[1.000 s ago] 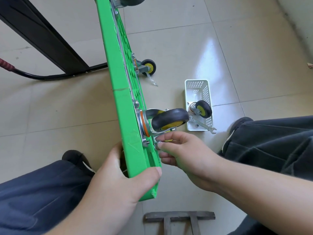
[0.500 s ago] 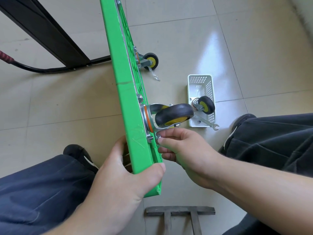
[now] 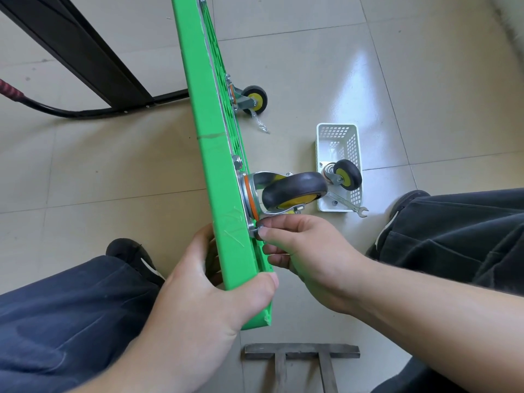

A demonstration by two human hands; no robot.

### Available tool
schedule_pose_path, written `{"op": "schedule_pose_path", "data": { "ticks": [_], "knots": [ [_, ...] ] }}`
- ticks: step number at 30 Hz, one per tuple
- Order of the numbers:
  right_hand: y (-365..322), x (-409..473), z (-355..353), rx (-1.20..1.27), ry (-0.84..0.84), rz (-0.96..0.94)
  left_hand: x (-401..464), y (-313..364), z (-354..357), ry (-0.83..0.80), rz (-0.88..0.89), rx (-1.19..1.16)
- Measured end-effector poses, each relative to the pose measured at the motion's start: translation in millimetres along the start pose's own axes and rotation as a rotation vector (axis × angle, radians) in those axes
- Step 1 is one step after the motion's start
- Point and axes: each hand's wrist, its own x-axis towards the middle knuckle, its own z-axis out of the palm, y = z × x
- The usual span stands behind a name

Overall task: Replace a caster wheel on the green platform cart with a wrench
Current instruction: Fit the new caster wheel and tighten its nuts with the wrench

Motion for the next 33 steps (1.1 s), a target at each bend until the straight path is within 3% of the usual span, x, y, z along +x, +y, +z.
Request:
{"op": "schedule_pose_path", "data": {
  "ticks": [14, 20, 27, 33],
  "knots": [
    [-1.5, 0.8, 4.9, -0.121, 0.083, -0.011, -0.9, 1.4, -0.9, -0.002, 0.002, 0.027],
    [-1.6, -1.3, 6.1, -0.031, 0.016, -0.013, -1.5, 2.7, 0.0, -0.003, -0.005, 0.027],
    [-4.1, -2.6, 6.3, 0.032, 0.05, 0.035, -0.2, 2.1, -1.3, -0.007, 0.001, 0.039],
    [-4.8, 1.1, 4.9, -0.052, 0.054, 0.057, -1.5, 3.7, -0.8, 0.004, -0.002, 0.048]
  ]
}}
